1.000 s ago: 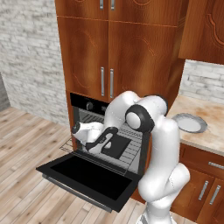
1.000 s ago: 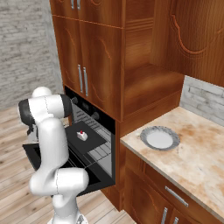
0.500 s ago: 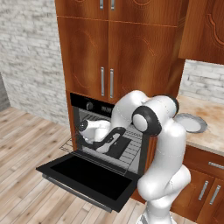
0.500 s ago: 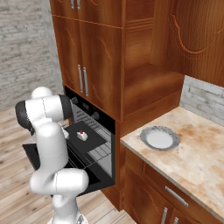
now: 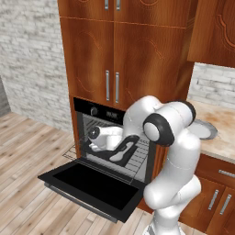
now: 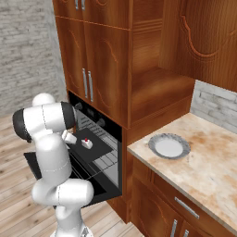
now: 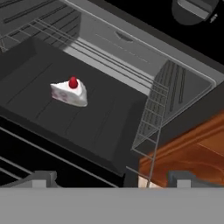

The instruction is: Take the baked cake out of the oven and place it on the plate for cooling. Then close the oven door.

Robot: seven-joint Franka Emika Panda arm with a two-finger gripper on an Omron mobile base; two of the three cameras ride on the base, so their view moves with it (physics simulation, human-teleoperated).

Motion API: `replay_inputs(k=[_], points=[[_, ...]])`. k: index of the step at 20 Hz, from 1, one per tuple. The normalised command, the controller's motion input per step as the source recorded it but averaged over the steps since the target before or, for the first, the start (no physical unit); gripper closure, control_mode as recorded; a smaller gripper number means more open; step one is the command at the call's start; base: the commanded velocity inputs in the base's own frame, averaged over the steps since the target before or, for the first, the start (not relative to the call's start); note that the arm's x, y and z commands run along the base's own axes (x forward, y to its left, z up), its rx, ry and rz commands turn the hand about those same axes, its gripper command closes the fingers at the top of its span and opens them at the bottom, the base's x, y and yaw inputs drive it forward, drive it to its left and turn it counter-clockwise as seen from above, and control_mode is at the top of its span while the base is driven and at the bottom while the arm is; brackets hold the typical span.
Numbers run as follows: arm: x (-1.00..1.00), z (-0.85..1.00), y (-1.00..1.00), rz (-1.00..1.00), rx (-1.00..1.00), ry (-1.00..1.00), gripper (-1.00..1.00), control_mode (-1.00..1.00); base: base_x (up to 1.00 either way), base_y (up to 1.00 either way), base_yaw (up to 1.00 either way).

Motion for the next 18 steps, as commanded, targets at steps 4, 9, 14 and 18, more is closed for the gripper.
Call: replay_inputs(k=[4,9,14,18], points=[[0.0,0.02,-0.01,0.15,0.0,-0.02,-1.0,-1.0,0.0,0.0,0.0],[0.0,0.07,-0.01,0.08,0.0,0.0,-1.0,-1.0,0.0,0.0,0.0],[0.06,0.03,-0.04,0.0,0.0,0.0,-1.0,-1.0,0.0,0.0,0.0],[0.05,0.0,0.0,0.0,0.0,-0.01,-1.0,-1.0,0.0,0.0,0.0]])
